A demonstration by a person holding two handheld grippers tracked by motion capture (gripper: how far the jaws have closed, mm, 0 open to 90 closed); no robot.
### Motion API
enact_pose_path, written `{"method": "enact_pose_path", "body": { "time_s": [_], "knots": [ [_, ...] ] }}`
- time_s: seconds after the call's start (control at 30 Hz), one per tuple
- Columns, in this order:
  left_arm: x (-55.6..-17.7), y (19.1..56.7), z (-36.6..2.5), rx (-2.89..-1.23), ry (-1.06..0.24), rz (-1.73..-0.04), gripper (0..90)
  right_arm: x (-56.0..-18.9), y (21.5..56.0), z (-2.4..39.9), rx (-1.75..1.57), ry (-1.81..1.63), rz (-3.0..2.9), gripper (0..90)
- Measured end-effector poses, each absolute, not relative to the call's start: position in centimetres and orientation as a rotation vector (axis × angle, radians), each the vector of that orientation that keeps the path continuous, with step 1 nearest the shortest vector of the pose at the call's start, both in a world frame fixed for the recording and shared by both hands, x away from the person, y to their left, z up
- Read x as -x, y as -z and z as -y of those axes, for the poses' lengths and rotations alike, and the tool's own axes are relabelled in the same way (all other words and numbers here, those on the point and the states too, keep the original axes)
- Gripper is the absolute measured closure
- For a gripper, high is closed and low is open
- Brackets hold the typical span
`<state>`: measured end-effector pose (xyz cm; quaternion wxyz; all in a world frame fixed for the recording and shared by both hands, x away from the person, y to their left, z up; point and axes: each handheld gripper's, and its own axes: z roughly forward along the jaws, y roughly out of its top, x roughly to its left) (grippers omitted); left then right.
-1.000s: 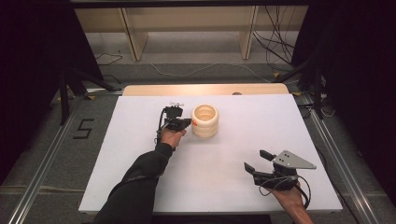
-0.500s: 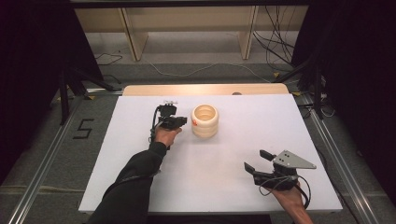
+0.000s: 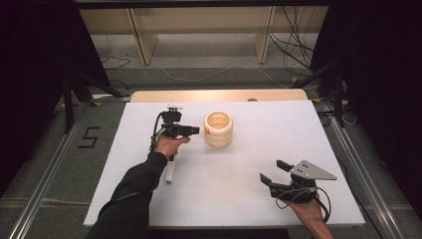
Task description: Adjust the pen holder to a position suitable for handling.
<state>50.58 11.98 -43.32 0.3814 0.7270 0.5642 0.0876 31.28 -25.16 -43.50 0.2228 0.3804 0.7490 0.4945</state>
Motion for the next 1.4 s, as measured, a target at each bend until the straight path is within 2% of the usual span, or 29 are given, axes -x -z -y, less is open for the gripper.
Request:
{"method": "enact_pose_path", "body": {
  "time_s": [0.43, 1.4],
  "knots": [
    [-48.7, 42.2, -12.6, -1.879, -0.230, -1.413, 19.3, -31.4, 43.5, 25.1, -1.045, -1.368, -2.075, 25.4],
    [-44.9, 41.5, -15.8, -1.937, -0.231, -1.405, 16.2, -31.1, 43.6, 25.4, -1.057, -1.370, -2.068, 25.4]
  ]
}}
